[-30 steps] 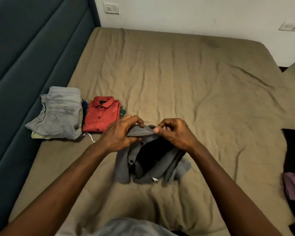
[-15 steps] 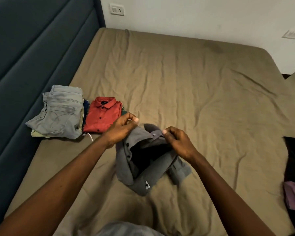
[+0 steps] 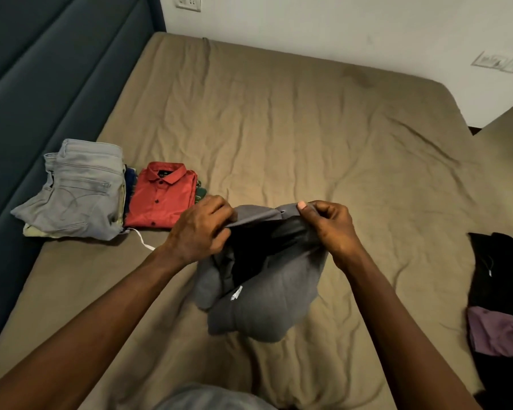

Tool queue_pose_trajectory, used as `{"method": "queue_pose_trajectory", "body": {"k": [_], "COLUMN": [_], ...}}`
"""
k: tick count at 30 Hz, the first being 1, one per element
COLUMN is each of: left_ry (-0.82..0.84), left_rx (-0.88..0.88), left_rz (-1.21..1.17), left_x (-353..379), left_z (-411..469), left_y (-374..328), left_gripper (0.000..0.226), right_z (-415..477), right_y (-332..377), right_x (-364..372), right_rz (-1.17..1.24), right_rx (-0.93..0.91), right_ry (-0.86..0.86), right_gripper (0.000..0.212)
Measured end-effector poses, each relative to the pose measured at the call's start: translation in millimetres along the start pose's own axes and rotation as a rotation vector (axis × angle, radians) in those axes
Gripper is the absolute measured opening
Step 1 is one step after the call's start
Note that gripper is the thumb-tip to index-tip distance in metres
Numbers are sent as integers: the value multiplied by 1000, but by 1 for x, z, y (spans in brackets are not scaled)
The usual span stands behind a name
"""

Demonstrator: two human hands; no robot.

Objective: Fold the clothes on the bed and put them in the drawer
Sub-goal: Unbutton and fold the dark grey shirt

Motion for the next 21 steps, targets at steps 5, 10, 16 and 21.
{"method": "queue_pose_trajectory", "body": {"k": [5,10,16,21], "left_ry": [269,289,319,346], "left_rx": [-775,-1208,-1236,-1064], "left_rz": [-870,-1282,-1266,-932], "left_x": [62,85,76,55], "left_z": [-37,-94,-113,-121], "left_y": [39,31,-3,-31], "left_gripper": [13,13,8,1], "right_z": [0,-37,-107,-138], "right_y": [-20,-91,-135,-148], "right_x": [-16,-13,39,79], "right_rz": [-523,-653,446,609], "right_rx": [2,294,723,788], "right_ry": [-42,128,-1,63], "right_gripper": [19,21,13,16]}}
Point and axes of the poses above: each hand's wrist, its own z-axis towards the middle knuckle, its own x-axis out of the palm, y = z × x, the point moved 10 cm from there along z, towards the middle knuckle, and after that the axes turned 14 degrees about z, right-handed, at the moved point
